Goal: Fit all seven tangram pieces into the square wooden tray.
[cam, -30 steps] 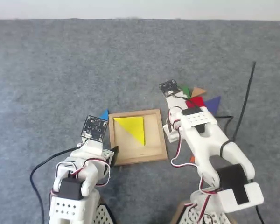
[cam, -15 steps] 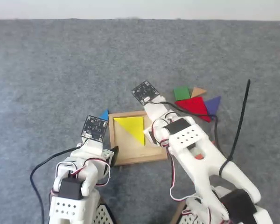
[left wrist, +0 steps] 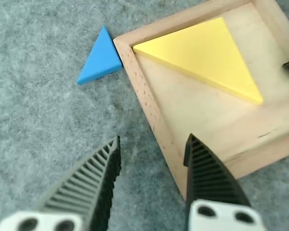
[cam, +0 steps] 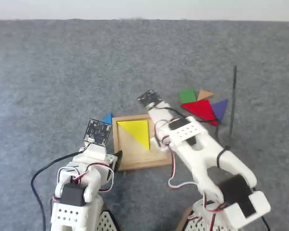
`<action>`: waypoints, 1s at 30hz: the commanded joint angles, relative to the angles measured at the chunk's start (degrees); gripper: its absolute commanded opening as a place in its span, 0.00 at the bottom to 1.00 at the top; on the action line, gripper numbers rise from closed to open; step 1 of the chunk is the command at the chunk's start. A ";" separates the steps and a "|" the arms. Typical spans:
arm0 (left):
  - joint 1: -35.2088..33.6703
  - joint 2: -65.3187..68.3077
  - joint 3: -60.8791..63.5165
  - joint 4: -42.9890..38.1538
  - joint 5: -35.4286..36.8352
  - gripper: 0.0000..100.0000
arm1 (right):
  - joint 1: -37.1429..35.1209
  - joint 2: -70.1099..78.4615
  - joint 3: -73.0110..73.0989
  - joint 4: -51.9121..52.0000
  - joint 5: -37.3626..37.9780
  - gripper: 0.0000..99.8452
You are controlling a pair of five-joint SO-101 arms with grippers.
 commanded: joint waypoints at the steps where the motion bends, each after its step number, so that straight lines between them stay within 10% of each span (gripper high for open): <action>1: 0.26 -0.44 -0.40 -0.26 -0.09 0.21 | 8.84 -0.13 -2.55 2.24 -0.88 0.27; 9: 0.26 -0.44 -0.40 -0.26 -0.09 0.21 | 21.49 -0.57 -2.81 3.12 -1.41 0.27; 23: 0.26 -0.44 -0.40 -0.26 -0.09 0.21 | 10.77 -32.40 8.18 0.57 -1.67 0.27; 30: 0.26 -0.44 -0.40 -0.26 -0.09 0.21 | 10.86 -23.08 6.59 -0.92 -1.23 0.27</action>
